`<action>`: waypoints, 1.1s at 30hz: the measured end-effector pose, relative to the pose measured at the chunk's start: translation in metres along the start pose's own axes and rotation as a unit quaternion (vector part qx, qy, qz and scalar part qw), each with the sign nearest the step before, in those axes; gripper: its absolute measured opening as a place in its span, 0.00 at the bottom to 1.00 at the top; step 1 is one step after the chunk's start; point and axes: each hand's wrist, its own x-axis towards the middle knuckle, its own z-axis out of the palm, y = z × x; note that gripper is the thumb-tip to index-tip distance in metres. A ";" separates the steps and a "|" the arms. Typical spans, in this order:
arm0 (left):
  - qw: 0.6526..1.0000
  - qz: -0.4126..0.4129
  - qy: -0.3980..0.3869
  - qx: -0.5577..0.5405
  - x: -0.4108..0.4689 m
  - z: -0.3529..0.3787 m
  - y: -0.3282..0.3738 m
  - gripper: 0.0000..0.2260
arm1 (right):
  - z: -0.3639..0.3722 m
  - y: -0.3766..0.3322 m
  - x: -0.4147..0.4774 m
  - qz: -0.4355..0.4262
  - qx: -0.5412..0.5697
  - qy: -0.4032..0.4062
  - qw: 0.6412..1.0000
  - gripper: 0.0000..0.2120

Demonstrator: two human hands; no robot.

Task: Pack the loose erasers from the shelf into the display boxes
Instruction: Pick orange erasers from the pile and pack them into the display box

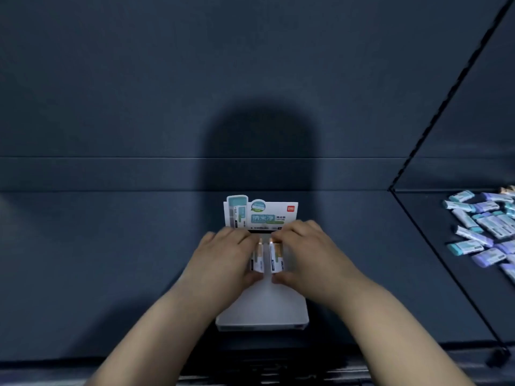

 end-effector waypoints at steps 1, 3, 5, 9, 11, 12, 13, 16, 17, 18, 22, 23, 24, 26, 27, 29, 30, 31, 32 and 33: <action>1.000 0.008 -0.001 0.000 0.002 0.001 -0.001 0.26 | 0.003 -0.001 0.004 0.003 -0.009 -0.005 1.000 0.28; 1.000 0.018 0.000 -0.004 0.006 0.005 -0.003 0.25 | 0.010 -0.002 0.010 0.010 -0.031 -0.015 0.999 0.27; 1.000 0.018 -0.004 -0.007 0.008 0.009 -0.005 0.24 | 0.014 -0.001 0.015 0.019 -0.057 -0.028 0.998 0.27; 1.000 0.009 -0.011 -0.016 0.009 0.014 -0.006 0.23 | 0.020 0.000 0.020 0.029 -0.077 -0.048 0.995 0.28; 1.000 0.001 -0.020 -0.019 0.009 0.014 -0.007 0.23 | 0.021 -0.001 0.021 0.028 -0.077 -0.051 0.995 0.28; 1.000 -0.002 -0.025 -0.018 0.010 0.014 -0.007 0.23 | 0.021 -0.001 0.021 0.027 -0.079 -0.052 0.995 0.27; 0.999 -0.003 -0.030 -0.016 0.010 0.014 -0.007 0.24 | 0.020 -0.001 0.021 0.027 -0.082 -0.052 0.995 0.26; 0.999 0.002 -0.048 -0.005 0.010 0.014 -0.008 0.24 | 0.019 0.002 0.019 0.028 -0.098 -0.045 0.994 0.21; 0.999 0.002 -0.051 -0.001 0.010 0.014 -0.008 0.24 | 0.019 0.003 0.018 0.030 -0.103 -0.040 0.993 0.20; 0.999 0.002 -0.054 0.003 0.011 0.014 -0.008 0.24 | 0.020 0.004 0.018 0.031 -0.106 -0.037 0.993 0.18; 0.998 -0.002 -0.056 0.014 0.010 0.013 -0.005 0.21 | 0.027 0.006 0.017 0.030 -0.101 -0.022 0.994 0.16; 0.998 -0.004 -0.057 0.016 0.009 0.013 -0.005 0.21 | 0.029 0.007 0.017 0.029 -0.100 -0.017 0.994 0.16; 0.998 -0.006 -0.056 0.018 0.009 0.013 -0.005 0.20 | 0.030 0.008 0.016 0.029 -0.094 -0.011 0.995 0.16; 0.998 -0.009 -0.054 0.015 0.009 0.015 -0.005 0.20 | 0.032 0.010 0.014 0.028 -0.081 -0.001 0.996 0.15; 0.998 -0.010 -0.052 0.013 0.009 0.015 -0.005 0.19 | 0.033 0.011 0.014 0.028 -0.079 0.003 0.997 0.15; 0.999 -0.010 -0.044 0.007 0.009 0.016 -0.004 0.18 | 0.036 0.012 0.013 0.027 -0.084 0.015 0.996 0.15; 0.999 -0.011 -0.041 0.005 0.009 0.016 -0.003 0.18 | 0.038 0.012 0.013 0.028 -0.084 0.024 0.996 0.14; 0.999 -0.011 -0.038 0.002 0.010 0.016 -0.003 0.17 | 0.040 0.012 0.012 0.030 -0.083 0.031 0.996 0.12; 0.999 -0.011 -0.033 -0.003 0.010 0.015 -0.003 0.17 | 0.042 0.013 0.012 0.033 -0.080 0.037 0.996 0.11; 1.000 -0.009 -0.028 -0.007 0.010 0.016 -0.003 0.16 | 0.044 0.014 0.012 0.035 -0.076 0.043 0.996 0.10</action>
